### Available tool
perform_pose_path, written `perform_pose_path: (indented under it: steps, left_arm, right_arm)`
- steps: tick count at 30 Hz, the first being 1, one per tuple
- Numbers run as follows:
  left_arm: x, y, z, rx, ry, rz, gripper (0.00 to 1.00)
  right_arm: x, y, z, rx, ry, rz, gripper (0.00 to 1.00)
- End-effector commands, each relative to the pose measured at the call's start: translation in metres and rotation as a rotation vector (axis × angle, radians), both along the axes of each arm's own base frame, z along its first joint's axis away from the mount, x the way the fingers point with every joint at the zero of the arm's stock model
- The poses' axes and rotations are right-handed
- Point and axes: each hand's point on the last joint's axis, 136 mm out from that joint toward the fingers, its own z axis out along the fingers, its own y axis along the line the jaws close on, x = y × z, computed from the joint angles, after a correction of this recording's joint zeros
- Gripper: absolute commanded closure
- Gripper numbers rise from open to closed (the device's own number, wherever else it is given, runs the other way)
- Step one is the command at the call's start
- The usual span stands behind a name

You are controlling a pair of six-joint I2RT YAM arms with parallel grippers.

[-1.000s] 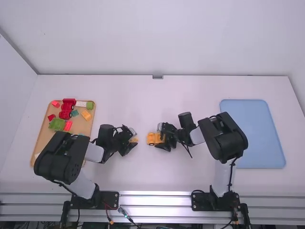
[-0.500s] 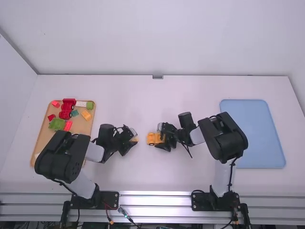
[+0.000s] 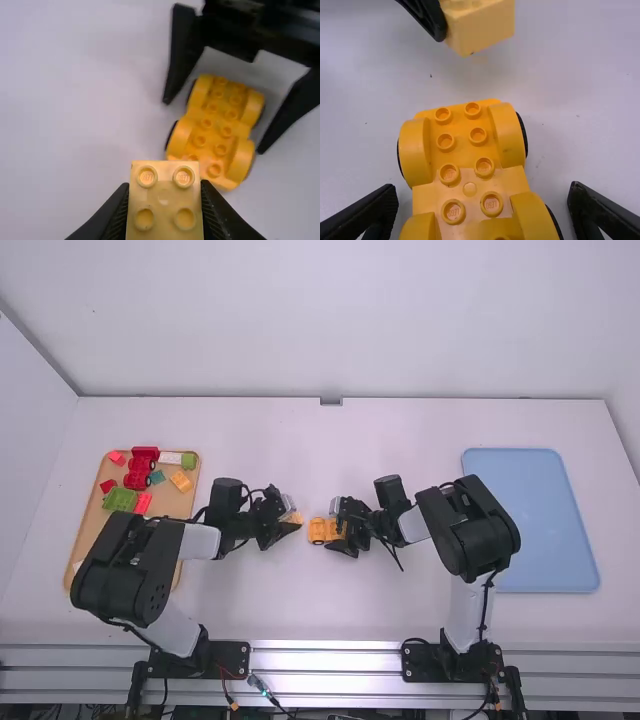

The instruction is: Assemble lego blocks to make yellow taxi

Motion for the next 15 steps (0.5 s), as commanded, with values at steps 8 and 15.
perform_pose_path:
  steps: [8, 15]
  left_arm:
    - [-0.012, -0.044, 0.018, 0.013, -0.099, -0.338, 0.78]
    - [-0.013, -0.06, 0.002, 0.052, -0.071, -0.375, 0.77]
  right_arm:
    - [0.002, 0.001, -0.002, 0.003, 0.007, 0.001, 0.11]
    - [0.005, -0.003, -0.002, 0.003, 0.0, -0.007, 0.36]
